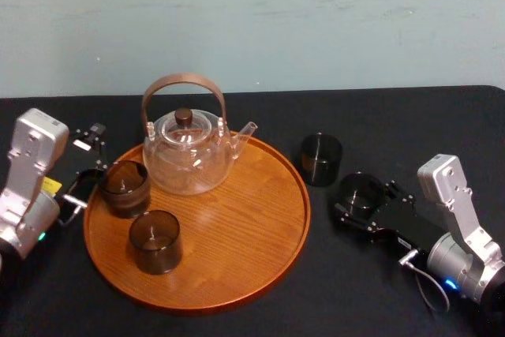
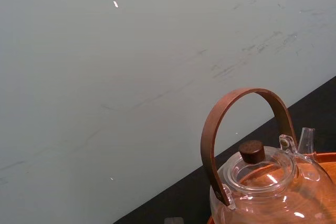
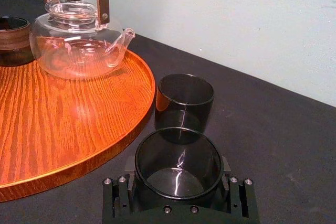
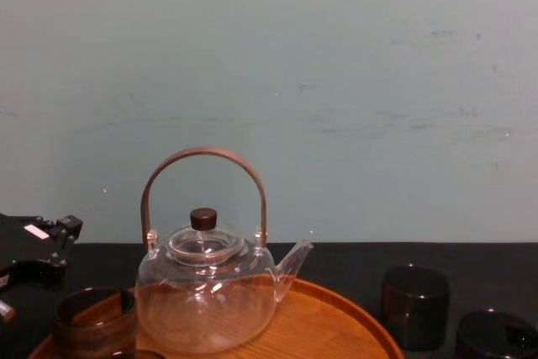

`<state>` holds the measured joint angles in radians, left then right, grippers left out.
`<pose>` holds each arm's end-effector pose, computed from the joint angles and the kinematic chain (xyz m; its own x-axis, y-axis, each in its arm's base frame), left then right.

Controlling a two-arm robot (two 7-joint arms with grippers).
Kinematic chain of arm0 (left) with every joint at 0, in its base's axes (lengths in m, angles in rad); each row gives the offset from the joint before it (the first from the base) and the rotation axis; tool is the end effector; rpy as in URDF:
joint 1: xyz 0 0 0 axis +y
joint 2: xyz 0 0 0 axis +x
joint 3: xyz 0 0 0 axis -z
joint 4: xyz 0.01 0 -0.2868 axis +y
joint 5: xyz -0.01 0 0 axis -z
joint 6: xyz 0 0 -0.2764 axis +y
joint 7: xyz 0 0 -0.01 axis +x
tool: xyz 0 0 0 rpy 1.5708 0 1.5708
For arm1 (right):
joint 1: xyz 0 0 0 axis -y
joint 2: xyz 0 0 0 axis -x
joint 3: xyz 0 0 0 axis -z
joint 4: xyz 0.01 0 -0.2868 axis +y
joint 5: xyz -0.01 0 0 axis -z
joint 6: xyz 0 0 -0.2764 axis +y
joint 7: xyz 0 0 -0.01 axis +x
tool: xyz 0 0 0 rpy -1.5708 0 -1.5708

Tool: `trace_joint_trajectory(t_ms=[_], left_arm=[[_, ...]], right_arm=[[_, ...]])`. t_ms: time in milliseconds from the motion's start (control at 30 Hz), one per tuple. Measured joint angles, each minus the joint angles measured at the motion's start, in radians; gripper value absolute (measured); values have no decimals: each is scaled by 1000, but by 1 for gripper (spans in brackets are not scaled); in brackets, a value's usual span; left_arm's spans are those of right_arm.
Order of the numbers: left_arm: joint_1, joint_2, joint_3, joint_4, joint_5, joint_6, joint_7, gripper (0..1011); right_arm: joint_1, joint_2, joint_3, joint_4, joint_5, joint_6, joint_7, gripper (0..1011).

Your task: Pick up the glass from the table and place it on the tray.

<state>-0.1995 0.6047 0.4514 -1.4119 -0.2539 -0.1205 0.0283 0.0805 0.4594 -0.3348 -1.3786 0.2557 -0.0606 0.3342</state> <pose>0.3269 0.0894 -0.2935 0.2922 0.8803 0.3738 -0.9553 0.2873 0.0704 0.3011 -0.0704 -0.3333 0.5564 -0.8190 0.1400 0.8216 0.5171 -0.2400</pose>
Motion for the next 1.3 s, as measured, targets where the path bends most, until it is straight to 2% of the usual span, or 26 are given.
trace_joint_trajectory(t_ms=[1300], left_arm=[[0,0,0,0,0,0,0,0]], right_arm=[[0,0,0,0,0,0,0,914]])
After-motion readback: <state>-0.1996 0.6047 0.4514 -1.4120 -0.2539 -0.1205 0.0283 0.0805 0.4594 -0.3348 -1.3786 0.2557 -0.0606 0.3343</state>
